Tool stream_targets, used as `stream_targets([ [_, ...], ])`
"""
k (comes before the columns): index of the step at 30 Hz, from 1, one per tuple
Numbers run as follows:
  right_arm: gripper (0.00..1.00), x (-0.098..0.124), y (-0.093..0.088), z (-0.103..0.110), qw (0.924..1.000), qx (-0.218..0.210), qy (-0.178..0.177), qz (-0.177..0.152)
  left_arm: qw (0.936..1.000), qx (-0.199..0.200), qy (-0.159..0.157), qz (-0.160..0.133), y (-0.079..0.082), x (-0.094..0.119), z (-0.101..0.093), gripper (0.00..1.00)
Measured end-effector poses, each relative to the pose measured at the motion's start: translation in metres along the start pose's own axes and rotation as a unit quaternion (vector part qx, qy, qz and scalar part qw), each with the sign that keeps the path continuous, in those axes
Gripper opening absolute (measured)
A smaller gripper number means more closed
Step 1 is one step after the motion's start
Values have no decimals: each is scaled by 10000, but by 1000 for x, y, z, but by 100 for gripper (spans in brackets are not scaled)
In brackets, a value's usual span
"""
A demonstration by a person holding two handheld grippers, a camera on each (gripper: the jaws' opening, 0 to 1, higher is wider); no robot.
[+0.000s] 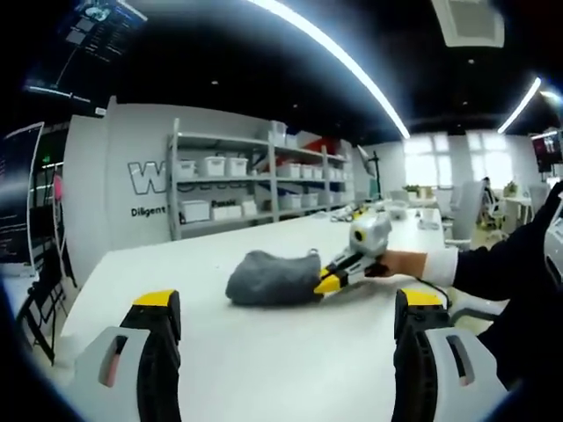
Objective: Open the folded towel by lifting each exposed corner and separating the folded layers until the towel lies flat within the target outline without major curled edges
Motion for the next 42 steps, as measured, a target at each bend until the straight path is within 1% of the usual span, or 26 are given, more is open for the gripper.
stream_targets([
  [3, 0, -1, 2, 3, 9999, -38, 101, -46, 9992, 329, -139, -178, 4, -1, -2, 100],
  [5, 0, -2, 2, 6, 9998, -31, 171, -58, 9984, 483, -203, -224, 3, -1, -1, 100],
  [11, 0, -3, 3, 8, 9993, -32, 360, -86, 9982, 553, -149, -201, -1, -1, 5, 100],
  [13, 0, -3, 3, 11, 9990, -34, 443, -97, 9978, 594, -235, -186, -4, 1, 5, 100],
  [16, 0, -3, 4, 17, 9983, -26, 576, -118, 9974, 639, -272, -173, -5, 0, 5, 100],
  [19, 0, -3, 5, 22, 9972, -41, 736, -139, 9979, 597, -239, -123, -8, -1, 6, 100],
  [21, 0, -4, 5, 27, 9963, -60, 854, -120, 9976, 637, -247, -112, -10, -1, 7, 100],
  [27, 0, -1, 6, 36, 9945, -84, 1042, -98, 9971, 734, -190, -52, -15, -3, 10, 100],
  [29, 0, 0, 7, 42, 9926, -126, 1201, -132, 9972, 731, -152, -26, -17, -4, 12, 100],
  [31, 0, 0, 9, 48, 9908, -120, 1331, -202, 9974, 713, -120, 53, -21, -6, 12, 99],
  [32, 0, 1, 9, 54, 9883, -148, 1508, -192, 9974, 706, -104, 97, -23, -7, 13, 98],
  [34, 0, 2, 12, 59, 9869, -74, 1591, -253, 9974, 694, -57, 190, -27, -8, 16, 98],
  [37, 0, 5, 16, 67, 9828, -96, 1812, -343, 9972, 689, -8, 307, -32, -8, 19, 97],
  [39, 0, 5, 17, 70, 9812, -108, 1891, -360, 9970, 652, 17, 414, -35, -8, 20, 96],
  [40, 0, 5, 16, 71, 9807, -109, 1924, -345, 9970, 541, 50, 546, -39, -7, 22, 95],
  [42, 0, 5, 16, 73, 9795, -113, 1984, -321, 9966, 449, 120, 682, -44, -8, 24, 95],
])
Point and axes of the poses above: the point that each gripper's makers call its tool centre point, and the gripper's own axes: x roughly backward along the fingers, z roughly to its left, y roughly out of its top, the point moved 4 cm from there along x, roughly backward along the fingers, and after that the axes turned 2 degrees about -y, right-handed, at the moved point
